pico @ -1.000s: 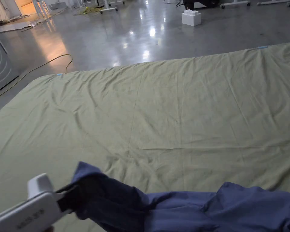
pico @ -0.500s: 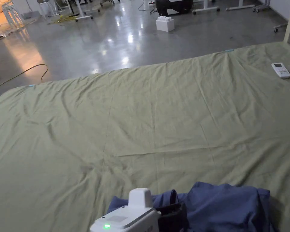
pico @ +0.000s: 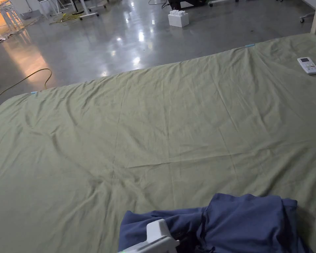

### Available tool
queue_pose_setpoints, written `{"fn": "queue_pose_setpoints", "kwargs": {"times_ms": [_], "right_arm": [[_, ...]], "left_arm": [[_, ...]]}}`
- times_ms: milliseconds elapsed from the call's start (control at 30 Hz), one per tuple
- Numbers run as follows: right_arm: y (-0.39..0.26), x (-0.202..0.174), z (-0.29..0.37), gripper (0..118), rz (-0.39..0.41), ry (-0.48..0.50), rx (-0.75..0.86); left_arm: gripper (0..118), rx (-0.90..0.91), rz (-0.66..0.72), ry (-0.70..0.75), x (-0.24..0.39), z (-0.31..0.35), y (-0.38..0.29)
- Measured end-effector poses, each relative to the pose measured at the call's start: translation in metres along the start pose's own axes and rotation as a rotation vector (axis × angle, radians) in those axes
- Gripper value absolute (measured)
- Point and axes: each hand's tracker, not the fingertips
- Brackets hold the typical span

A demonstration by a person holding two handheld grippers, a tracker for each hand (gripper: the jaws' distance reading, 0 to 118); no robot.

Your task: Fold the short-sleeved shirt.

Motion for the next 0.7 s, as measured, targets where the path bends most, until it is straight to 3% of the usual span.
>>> {"fn": "queue_pose_setpoints", "kwargs": {"times_ms": [100,200,233,267,300,333,367,467,567,633,667,700], "right_arm": [[0.004,-0.005,-0.002,0,0.003,-0.003,0.002],[0.006,-0.006,-0.007,0,0.002,0.011,0.004],[0.006,-0.007,-0.008,0,0.007,0.014,0.004],[0.006,-0.008,-0.01,0,0.009,0.019,0.004],[0.007,-0.009,-0.012,0,0.011,0.029,0.001],[0.007,-0.01,-0.013,0,0.013,0.033,-0.002],[0.006,-0.012,-0.014,0,0.016,0.036,-0.002],[0.005,-0.013,-0.016,0,0.019,0.053,-0.014],[0.003,-0.014,-0.018,0,0.025,0.055,-0.031],[0.002,-0.015,-0.018,0,0.029,0.05,-0.034],[0.002,-0.015,-0.017,0,0.031,0.049,-0.037],[0.002,-0.015,-0.016,0,0.031,0.047,-0.036]], "left_arm": [[3,0.042,0.063,-0.037,0.002,0.021,0.011],[28,0.196,0.04,-0.065,-0.006,0.066,0.024],[28,0.24,0.09,-0.088,-0.019,0.086,0.033],[53,0.288,0.109,-0.102,-0.031,0.101,0.043],[86,0.284,0.189,-0.099,-0.047,0.114,0.047],[103,0.317,0.228,-0.098,-0.06,0.126,0.05],[108,0.357,0.273,-0.092,-0.082,0.138,0.055],[108,0.328,0.415,-0.039,-0.131,0.145,0.056],[102,0.216,0.484,-0.091,-0.156,0.121,0.05],[84,0.159,0.523,-0.119,-0.154,0.098,0.04],[68,0.111,0.549,-0.156,-0.152,0.085,0.035],[40,0.138,0.543,-0.155,-0.15,0.079,0.031]]}}
